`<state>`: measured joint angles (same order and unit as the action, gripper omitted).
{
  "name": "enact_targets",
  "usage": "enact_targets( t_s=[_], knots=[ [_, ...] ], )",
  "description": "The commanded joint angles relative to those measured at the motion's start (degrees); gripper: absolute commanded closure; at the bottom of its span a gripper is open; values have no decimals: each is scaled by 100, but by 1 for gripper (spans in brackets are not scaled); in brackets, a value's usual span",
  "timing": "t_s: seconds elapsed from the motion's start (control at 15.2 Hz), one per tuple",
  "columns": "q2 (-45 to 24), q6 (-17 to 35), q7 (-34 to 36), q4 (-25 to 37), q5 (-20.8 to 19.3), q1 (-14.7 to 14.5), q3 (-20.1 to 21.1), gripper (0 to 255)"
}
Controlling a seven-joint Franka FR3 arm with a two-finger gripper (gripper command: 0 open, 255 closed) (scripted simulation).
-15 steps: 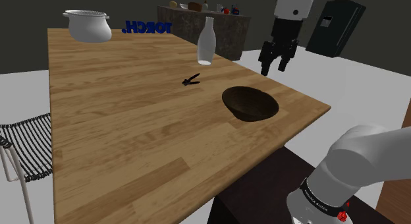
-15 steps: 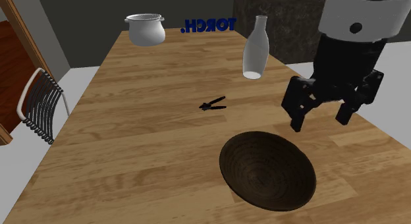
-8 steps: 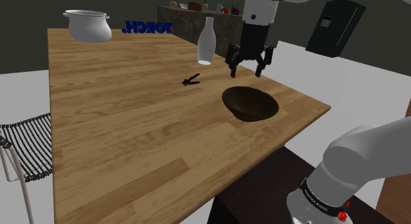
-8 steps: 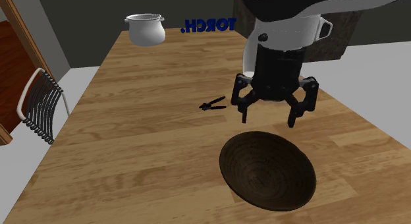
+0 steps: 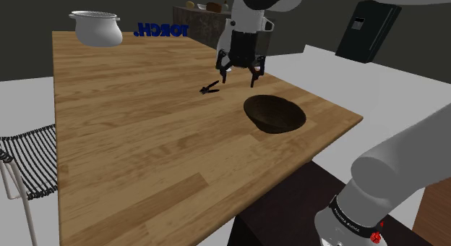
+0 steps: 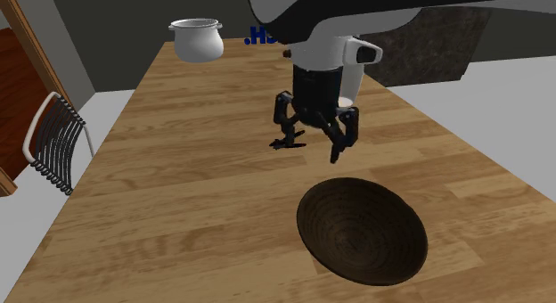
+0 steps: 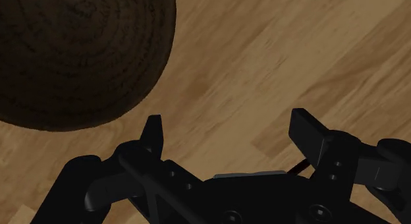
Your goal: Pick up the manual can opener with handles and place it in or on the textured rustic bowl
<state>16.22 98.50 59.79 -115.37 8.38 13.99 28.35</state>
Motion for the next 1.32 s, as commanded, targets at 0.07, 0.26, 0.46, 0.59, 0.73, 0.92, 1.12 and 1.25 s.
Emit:
enact_targets(
  t_s=[0.07,0.26,0.46,0.59,0.73,0.92,1.12,1.25],
  knots=[
    [-739,199,1124,521,-233,168,275,0],
    [-1489,320,2182,1094,-570,231,430,0],
    [-2226,371,3180,1712,-936,186,447,0],
    [-2692,369,3792,2146,-1160,107,384,0],
    [-2926,359,4093,2380,-1264,48,322,0],
    [-2933,587,4099,2158,-1270,50,313,0],
    [-2954,812,4110,1951,-1285,52,307,0],
    [-2969,928,4117,1847,-1295,52,304,0]
  ],
)
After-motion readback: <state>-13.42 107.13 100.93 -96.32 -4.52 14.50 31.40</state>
